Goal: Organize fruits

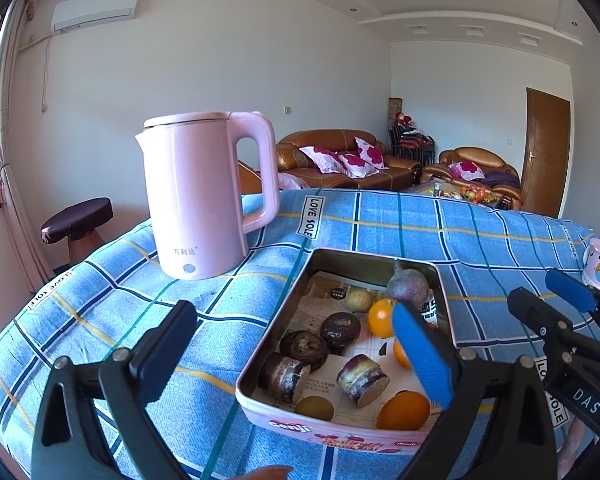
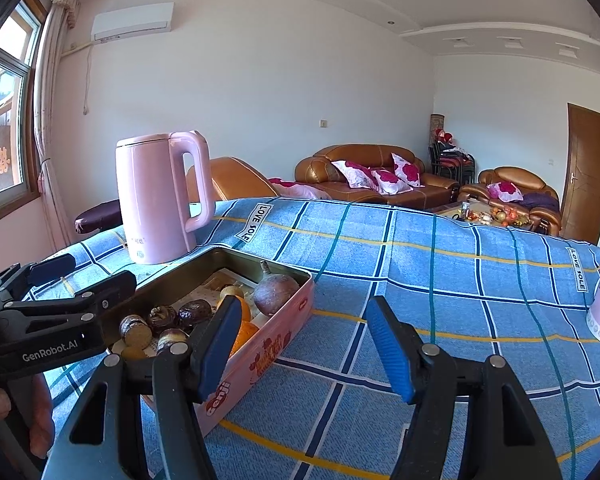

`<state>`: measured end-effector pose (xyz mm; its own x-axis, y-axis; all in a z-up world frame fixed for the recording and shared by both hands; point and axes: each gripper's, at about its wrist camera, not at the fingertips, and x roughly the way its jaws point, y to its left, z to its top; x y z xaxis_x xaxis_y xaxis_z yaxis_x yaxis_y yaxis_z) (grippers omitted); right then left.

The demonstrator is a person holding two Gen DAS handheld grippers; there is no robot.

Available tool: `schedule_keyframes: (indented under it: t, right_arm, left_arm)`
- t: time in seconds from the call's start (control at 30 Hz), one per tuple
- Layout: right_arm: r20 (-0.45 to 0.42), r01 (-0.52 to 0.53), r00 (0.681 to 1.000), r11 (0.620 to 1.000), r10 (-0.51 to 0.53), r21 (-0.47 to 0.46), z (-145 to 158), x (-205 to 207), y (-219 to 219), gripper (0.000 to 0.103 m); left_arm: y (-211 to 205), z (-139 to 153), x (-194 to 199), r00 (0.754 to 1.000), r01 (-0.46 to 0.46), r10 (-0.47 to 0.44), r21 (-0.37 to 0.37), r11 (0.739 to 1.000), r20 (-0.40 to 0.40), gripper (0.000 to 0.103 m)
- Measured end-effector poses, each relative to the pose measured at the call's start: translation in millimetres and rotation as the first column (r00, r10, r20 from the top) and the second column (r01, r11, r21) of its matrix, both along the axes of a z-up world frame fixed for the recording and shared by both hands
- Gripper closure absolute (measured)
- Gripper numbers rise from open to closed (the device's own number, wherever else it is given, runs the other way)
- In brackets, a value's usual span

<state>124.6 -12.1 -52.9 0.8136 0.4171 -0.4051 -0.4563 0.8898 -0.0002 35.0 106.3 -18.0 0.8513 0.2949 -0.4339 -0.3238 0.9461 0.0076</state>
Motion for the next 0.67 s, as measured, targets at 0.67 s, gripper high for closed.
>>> schedule_keyframes:
  t: [0.67]
  right_arm:
    - [-0.01, 0.007, 1.0, 1.0, -0.007, 0.006, 0, -1, -12, 0.036]
  left_arm:
    - [-7, -5, 5, 1.0, -0.009, 0.009, 0.016, 1.0, -0.024, 0.0]
